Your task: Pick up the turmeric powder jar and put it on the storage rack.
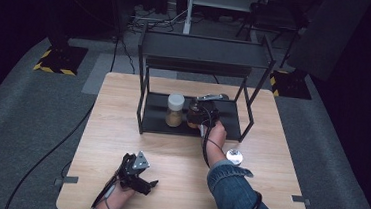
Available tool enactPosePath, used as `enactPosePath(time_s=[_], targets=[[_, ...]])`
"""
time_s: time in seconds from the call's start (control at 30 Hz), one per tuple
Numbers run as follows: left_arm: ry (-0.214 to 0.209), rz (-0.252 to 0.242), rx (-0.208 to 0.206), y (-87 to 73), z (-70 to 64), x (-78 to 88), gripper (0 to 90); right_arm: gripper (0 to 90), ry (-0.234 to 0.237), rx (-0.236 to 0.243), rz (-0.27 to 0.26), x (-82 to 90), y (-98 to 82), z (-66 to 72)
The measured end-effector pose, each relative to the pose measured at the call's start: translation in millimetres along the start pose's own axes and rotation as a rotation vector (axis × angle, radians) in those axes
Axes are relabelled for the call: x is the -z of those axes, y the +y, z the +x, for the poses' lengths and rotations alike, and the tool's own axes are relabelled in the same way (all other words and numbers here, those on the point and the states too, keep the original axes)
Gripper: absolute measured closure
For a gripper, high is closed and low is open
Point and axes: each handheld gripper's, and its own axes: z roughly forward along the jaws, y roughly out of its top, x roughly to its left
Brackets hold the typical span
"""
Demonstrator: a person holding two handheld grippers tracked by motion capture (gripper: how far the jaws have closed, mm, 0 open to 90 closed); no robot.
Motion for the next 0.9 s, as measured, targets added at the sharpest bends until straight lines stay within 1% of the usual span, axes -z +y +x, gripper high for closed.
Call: enactPosePath(time_s=[0.17, 0.27, 0.33, 0.53, 0.6, 0.67, 0.73, 0.8, 0.9], targets=[[0.000, -0.002, 0.003, -0.3, -0.2, -0.1, 0.2, 31.2, -0.011, -0.005, 0.011, -6.8, -3.7, 0.7], [0.000, -0.002, 0.002, -0.3, -0.2, -0.1, 0.2, 31.2, -0.015, -0.012, 0.004, -10.1, -8.4, 0.5], [-0.001, -0.002, 0.002, -0.3, 0.0, -0.1, 0.2, 31.2, -0.017, -0.010, -0.010, -10.8, -11.8, 0.2], [0.000, -0.001, 0.002, -0.2, -0.2, -0.1, 0.2, 31.1, -0.015, 0.010, -0.030, -12.2, -17.4, 0.4], [-0.001, -0.002, 0.002, -0.3, -0.1, -0.2, 0.2, 31.1, -0.015, 0.013, -0.032, -12.3, -18.6, 0.4], [0.000, -0.001, 0.002, -0.2, -0.2, -0.1, 0.1, 30.9, -0.016, 0.011, -0.022, -12.3, -17.6, 0.5], [0.000, -0.001, 0.002, -0.2, -0.2, -0.1, 0.2, 27.5, -0.024, 0.017, -0.027, -11.0, -18.2, 1.8], [-0.001, -0.002, 0.002, -0.3, 0.0, -0.2, 0.2, 23.0, -0.024, 0.011, -0.023, -9.7, -16.8, 1.5], [0.000, -0.001, 0.001, -0.2, -0.1, -0.1, 0.2, 15.5, -0.021, -0.002, -0.033, -5.4, -15.9, 0.8]])
